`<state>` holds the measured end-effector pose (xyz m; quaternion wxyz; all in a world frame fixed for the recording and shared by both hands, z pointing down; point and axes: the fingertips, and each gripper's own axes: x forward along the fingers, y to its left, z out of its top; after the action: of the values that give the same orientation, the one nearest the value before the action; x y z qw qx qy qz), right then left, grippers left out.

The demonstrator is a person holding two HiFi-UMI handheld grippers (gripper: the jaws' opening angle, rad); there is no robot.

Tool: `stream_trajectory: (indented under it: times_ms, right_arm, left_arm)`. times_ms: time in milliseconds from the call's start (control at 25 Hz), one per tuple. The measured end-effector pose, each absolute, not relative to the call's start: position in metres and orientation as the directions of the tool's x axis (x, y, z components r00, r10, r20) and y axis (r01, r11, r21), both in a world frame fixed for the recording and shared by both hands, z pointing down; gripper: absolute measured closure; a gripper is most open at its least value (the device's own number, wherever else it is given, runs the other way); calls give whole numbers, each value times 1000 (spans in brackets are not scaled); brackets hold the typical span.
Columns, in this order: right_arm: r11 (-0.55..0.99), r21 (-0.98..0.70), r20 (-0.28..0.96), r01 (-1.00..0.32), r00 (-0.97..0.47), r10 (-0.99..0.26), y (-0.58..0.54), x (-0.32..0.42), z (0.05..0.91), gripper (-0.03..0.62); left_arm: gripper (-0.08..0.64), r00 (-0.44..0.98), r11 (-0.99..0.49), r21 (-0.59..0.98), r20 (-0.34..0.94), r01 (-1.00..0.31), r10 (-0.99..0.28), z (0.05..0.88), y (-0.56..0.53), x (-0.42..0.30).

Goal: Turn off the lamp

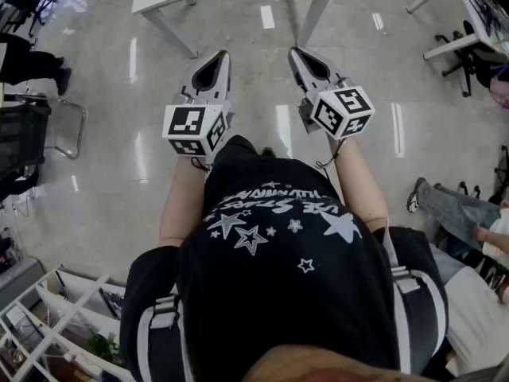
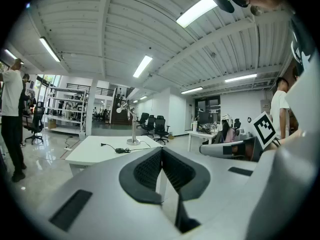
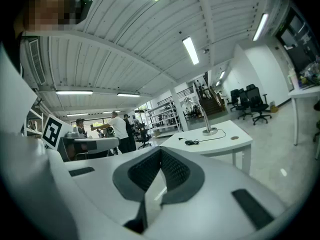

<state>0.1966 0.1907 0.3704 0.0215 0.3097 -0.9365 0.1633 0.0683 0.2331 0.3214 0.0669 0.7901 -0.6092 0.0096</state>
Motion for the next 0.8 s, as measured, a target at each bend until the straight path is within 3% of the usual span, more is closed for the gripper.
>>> stream_trajectory:
  times_ms: [800]
  right_arm:
    - [737,-249,181,-629,-778,-602,57,138,384,588]
  left_arm:
    - [549,303,-286,137,122,-948,-945,345,90,11]
